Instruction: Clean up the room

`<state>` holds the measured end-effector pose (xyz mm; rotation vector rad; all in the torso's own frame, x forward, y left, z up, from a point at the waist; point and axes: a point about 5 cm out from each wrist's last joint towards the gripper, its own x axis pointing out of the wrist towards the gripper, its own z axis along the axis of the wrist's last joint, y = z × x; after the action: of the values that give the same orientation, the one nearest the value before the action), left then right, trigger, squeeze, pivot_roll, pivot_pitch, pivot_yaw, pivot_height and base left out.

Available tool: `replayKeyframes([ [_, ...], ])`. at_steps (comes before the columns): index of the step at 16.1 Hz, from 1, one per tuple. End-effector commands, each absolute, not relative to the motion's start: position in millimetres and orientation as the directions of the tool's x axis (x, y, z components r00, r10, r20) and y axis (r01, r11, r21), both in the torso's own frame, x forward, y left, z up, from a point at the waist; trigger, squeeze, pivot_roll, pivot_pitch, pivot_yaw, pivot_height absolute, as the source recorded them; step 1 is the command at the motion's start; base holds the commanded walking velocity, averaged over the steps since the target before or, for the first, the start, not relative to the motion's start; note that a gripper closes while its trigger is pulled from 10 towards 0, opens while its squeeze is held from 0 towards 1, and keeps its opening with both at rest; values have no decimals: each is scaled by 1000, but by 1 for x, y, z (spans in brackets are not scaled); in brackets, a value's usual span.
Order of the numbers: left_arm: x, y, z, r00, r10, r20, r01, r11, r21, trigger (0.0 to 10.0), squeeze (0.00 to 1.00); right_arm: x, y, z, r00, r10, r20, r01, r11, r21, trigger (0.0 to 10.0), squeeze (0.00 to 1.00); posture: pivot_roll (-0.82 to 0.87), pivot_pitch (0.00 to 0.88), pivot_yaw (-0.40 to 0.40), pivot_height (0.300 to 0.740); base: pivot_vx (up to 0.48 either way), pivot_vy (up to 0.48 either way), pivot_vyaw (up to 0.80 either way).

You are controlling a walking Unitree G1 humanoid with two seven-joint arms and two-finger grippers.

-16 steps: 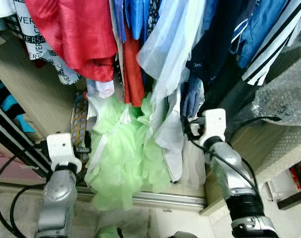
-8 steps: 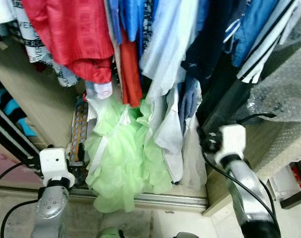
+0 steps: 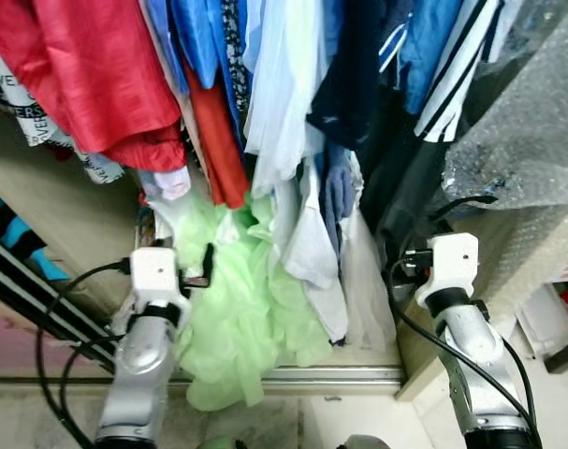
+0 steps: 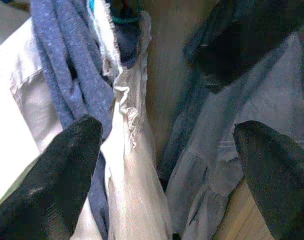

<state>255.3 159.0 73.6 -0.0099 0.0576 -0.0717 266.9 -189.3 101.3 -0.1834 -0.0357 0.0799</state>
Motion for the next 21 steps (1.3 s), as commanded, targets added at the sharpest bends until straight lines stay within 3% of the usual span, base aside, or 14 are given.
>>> replayKeyframes([
  [1, 248, 165, 66, 995, -56, -88, 56, 998, 0, 10000, 0, 267, -184, 107, 993, 113, 19, -108, 979, -174, 10000, 0, -229, 0, 98, 740, 0, 0, 0],
  [3, 232, 167, 60, 995, -41, -93, 43, 999, 16, 10000, 0, 263, -179, 110, 987, 156, 20, -154, 983, -99, 10000, 0, -207, 0, 80, 740, 0, 0, 0],
  [4, 225, 167, 54, 995, -42, -93, 44, 999, 21, 10000, 0, 261, -182, 104, 995, 103, 15, -99, 983, -153, 10000, 0, -205, 0, 79, 740, 0, 0, 0],
  [8, 233, 175, 59, 996, -28, -88, 32, 999, 41, 10000, 0, 265, -184, 88, 999, 34, -29, -39, 979, -202, 10000, 0, -178, 0, 89, 740, 0, 0, 0],
  [10, 235, 184, 78, 997, -30, -73, 34, 998, 57, 10000, 0, 269, -180, 100, 999, 34, -28, -37, 992, -118, 10000, 0, -163, 0, 68, 740, 0, 0, 0],
  [12, 242, 180, 84, 997, -80, -1, 80, 994, 72, 10000, 0, 273, -174, 95, 997, 75, 2, -74, 985, -154, 10000, 0, -158, 0, 69, 740, 0, 0, 0],
  [13, 250, 180, 83, 997, -70, 24, 68, 996, 57, 10000, 0, 278, -171, 89, 997, 60, -38, -64, 988, -139, 10000, 0, -143, 0, 61, 740, 0, 0, 0],
  [14, 251, 185, 80, 999, -21, 27, 19, 998, 62, 10000, 0, 273, -166, 85, 989, 131, -72, -139, 982, -124, 10000, 0, -143, 0, 61, 740, 0, 0, 0],
  [15, 256, 190, 90, 999, 19, 36, -21, 998, 52, 10000, 0, 276, -164, 95, 992, 119, -41, -124, 984, -126, 10000, 0, -126, 0, 54, 740, 0, 0, 0],
  [16, 262, 186, 102, 999, -22, 49, 17, 996, 92, 10000, 0, 278, -151, 106, 982, 189, 27, -181, 967, -181, 10000, 0, -125, 0, 41, 740, 0, 0, 0],
  [18, 261, 189, 94, 1000, 15, -2, -15, 998, 62, 10000, 0, 291, -158, 106, 998, 56, -11, -57, 994, -98, 10000, 0, -127, 0, 44, 740, 0, 0, 0],
  [21, 260, 186, 91, 1000, 24, -8, -23, 999, 34, 10000, 0, 294, -157, 109, 996, 86, 3, -84, 983, -161, 10000, 0, -111, 0, 49, 740, 0, 0, 533],
])
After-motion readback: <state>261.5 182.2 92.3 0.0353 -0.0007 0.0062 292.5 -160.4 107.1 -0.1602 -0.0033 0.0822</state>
